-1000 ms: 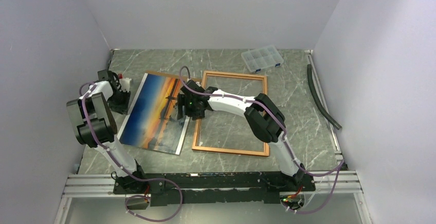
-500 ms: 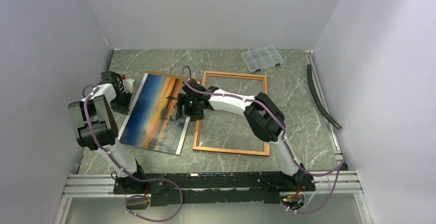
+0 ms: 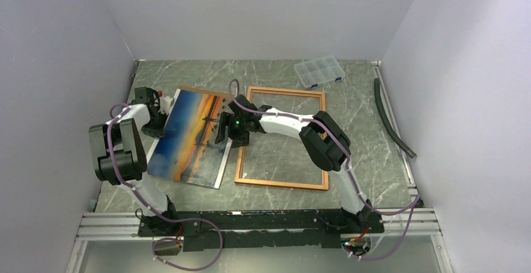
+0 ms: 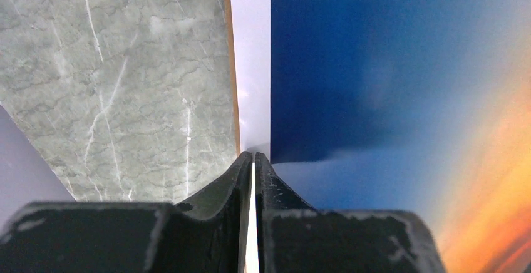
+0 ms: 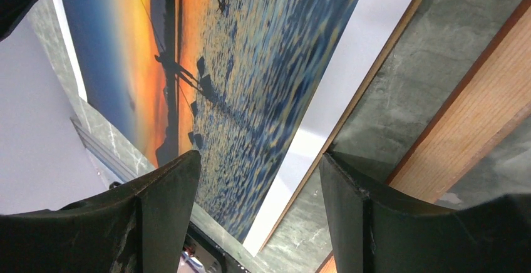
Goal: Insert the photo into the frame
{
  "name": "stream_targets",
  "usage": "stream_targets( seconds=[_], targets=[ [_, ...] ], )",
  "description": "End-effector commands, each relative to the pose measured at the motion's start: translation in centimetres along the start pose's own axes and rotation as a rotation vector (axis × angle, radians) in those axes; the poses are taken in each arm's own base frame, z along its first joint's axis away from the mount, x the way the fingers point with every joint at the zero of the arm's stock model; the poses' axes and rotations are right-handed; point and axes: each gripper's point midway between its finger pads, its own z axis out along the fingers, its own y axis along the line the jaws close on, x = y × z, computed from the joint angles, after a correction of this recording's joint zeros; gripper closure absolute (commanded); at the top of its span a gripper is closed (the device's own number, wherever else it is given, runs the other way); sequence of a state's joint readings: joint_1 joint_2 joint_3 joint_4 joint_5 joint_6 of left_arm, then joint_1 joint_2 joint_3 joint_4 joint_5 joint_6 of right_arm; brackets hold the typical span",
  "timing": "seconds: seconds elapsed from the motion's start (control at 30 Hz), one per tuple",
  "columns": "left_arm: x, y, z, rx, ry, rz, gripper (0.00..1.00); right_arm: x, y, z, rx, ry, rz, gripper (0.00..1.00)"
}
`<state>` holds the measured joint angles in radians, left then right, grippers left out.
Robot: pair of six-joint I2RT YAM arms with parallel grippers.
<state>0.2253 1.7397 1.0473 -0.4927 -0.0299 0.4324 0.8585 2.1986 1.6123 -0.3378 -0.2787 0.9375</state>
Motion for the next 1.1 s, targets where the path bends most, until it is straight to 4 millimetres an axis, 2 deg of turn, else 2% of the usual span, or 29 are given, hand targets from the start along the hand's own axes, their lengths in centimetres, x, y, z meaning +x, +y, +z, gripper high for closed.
stream_targets(
  seconds=[0.0, 0.2, 0.3, 0.4, 0.5, 0.63, 0.73, 0.83, 0.87, 1.07],
  targets=[
    [3.0, -5.5, 2.3, 0.205, 0.089, -0.009, 0.88, 0.0, 5.0, -1.4, -0.193, -0.022, -0.038, 0.28],
    [3.1, -5.8, 2.6, 0.219, 0.103, 0.002, 0.91, 0.2, 6.2, -1.7, -0.259, -0.012, -0.047, 0.29],
    [3.0, -5.9, 2.5, 0.23, 0.105, 0.0, 0.94, -0.2, 6.7, -2.5, -0.27, -0.039, -0.072, 0.29],
    [2.7, -6.4, 1.7, 0.27, 0.112, -0.017, 0.97, -0.3, 5.4, -3.1, -0.177, -0.052, -0.074, 0.28],
    [1.1, -6.0, -0.3, 0.315, 0.073, -0.05, 0.97, 0.3, 4.2, -3.4, -0.121, -0.049, -0.062, 0.27],
    [-1.7, -3.7, -3.6, 0.314, -0.013, -0.08, 0.96, 1.1, 3.5, -3.2, -0.099, -0.038, -0.048, 0.27],
    [-2.5, -1.4, -4.6, 0.237, -0.053, -0.081, 0.86, 0.7, 3.4, -2.8, -0.087, -0.052, -0.051, 0.27],
    [-2.4, 1.4, -3.8, 0.101, -0.062, -0.065, 0.69, 0.2, 3.0, -2.3, -0.054, -0.065, -0.059, 0.27],
    [-2.3, 2.2, -3.4, 0.054, -0.059, -0.058, 0.67, 0.1, 2.9, -2.2, -0.045, -0.068, -0.057, 0.27],
    [-0.3, 5.3, -0.7, -0.128, -0.004, -0.014, 0.67, 1.4, 2.3, -1.6, -0.032, -0.044, -0.04, 0.27]
  ],
)
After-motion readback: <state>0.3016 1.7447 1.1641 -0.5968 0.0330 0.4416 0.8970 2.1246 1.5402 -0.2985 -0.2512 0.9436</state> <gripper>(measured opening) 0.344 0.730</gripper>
